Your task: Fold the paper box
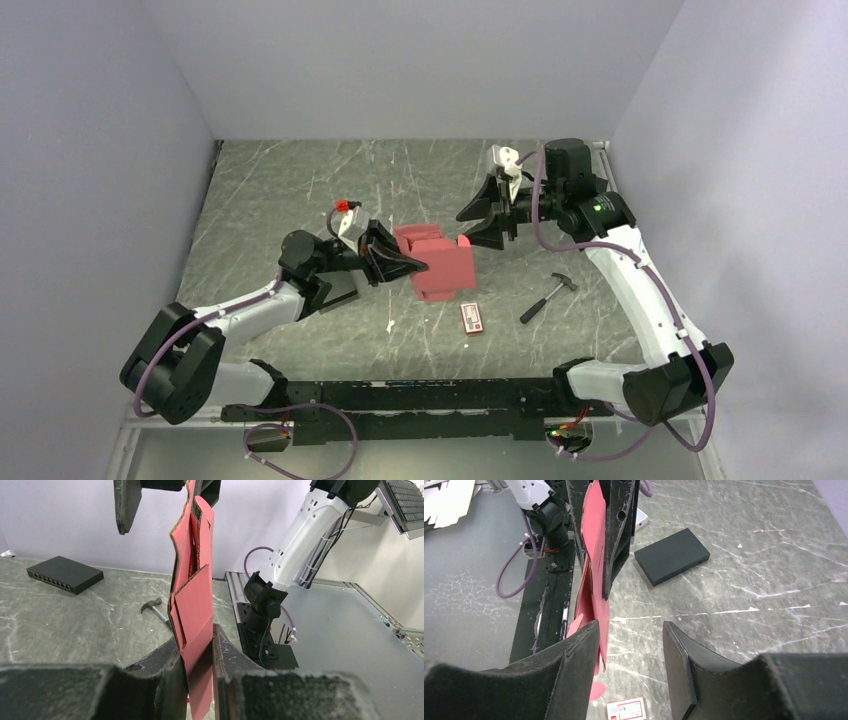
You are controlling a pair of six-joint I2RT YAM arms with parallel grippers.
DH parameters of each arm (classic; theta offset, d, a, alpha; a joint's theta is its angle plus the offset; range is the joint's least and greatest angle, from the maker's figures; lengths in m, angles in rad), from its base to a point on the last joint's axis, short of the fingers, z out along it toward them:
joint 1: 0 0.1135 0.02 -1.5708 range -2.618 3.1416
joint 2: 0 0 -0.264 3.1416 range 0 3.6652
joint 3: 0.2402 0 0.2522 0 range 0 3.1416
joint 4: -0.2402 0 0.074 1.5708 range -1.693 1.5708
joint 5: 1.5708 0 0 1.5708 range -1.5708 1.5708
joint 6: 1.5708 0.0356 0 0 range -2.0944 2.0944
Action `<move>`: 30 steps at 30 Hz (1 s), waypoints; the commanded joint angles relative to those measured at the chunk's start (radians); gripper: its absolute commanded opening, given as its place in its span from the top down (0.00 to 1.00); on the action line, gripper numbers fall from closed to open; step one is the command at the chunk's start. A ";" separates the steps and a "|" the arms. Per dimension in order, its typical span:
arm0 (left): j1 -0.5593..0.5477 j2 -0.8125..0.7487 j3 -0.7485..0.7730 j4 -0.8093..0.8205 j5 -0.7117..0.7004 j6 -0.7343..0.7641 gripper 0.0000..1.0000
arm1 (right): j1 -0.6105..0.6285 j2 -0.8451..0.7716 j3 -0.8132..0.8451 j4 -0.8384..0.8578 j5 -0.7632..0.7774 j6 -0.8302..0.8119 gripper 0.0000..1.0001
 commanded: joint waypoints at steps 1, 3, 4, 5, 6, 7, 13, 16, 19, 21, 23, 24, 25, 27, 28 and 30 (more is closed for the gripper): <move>0.024 -0.001 -0.002 0.084 0.028 -0.054 1.00 | -0.047 -0.035 0.064 -0.049 -0.045 -0.038 0.47; 0.033 -0.013 -0.010 0.078 0.020 -0.054 1.00 | -0.105 -0.036 0.081 -0.061 -0.058 -0.038 0.46; 0.037 -0.020 -0.011 0.064 0.014 -0.051 1.00 | -0.134 -0.037 0.088 -0.065 -0.072 -0.032 0.45; 0.041 -0.030 -0.009 0.036 -0.002 -0.045 1.00 | -0.162 -0.039 0.094 -0.068 -0.087 -0.026 0.43; 0.042 -0.041 -0.006 0.001 -0.007 -0.034 1.00 | -0.180 -0.042 0.098 -0.074 -0.106 -0.026 0.42; 0.042 -0.051 -0.001 -0.047 -0.021 -0.024 1.00 | -0.193 -0.046 0.095 -0.076 -0.120 -0.021 0.39; 0.042 -0.075 0.025 -0.127 -0.058 -0.015 1.00 | -0.158 -0.067 -0.021 0.079 -0.211 0.136 0.26; 0.042 -0.057 0.040 -0.102 -0.072 -0.055 1.00 | -0.067 -0.056 -0.084 0.176 -0.178 0.206 0.22; 0.040 -0.030 0.055 -0.060 -0.085 -0.098 1.00 | -0.009 -0.029 -0.127 0.261 -0.138 0.270 0.22; 0.036 -0.014 0.065 -0.034 -0.092 -0.120 1.00 | 0.012 -0.006 -0.147 0.329 -0.120 0.330 0.22; 0.031 -0.001 0.074 -0.019 -0.098 -0.137 1.00 | 0.027 0.017 -0.157 0.368 -0.106 0.365 0.23; 0.029 0.003 0.077 -0.014 -0.101 -0.145 1.00 | 0.034 0.030 -0.161 0.393 -0.095 0.387 0.24; 0.028 0.006 0.080 -0.014 -0.106 -0.147 1.00 | 0.037 0.033 -0.168 0.412 -0.092 0.397 0.26; 0.026 0.005 0.085 -0.025 -0.116 -0.147 1.00 | 0.044 0.044 -0.184 0.455 -0.099 0.439 0.33; 0.025 0.004 0.087 -0.033 -0.123 -0.146 1.00 | 0.049 0.048 -0.192 0.473 -0.105 0.452 0.38; 0.021 0.004 0.090 -0.045 -0.137 -0.146 1.00 | 0.065 0.057 -0.205 0.499 -0.109 0.472 0.49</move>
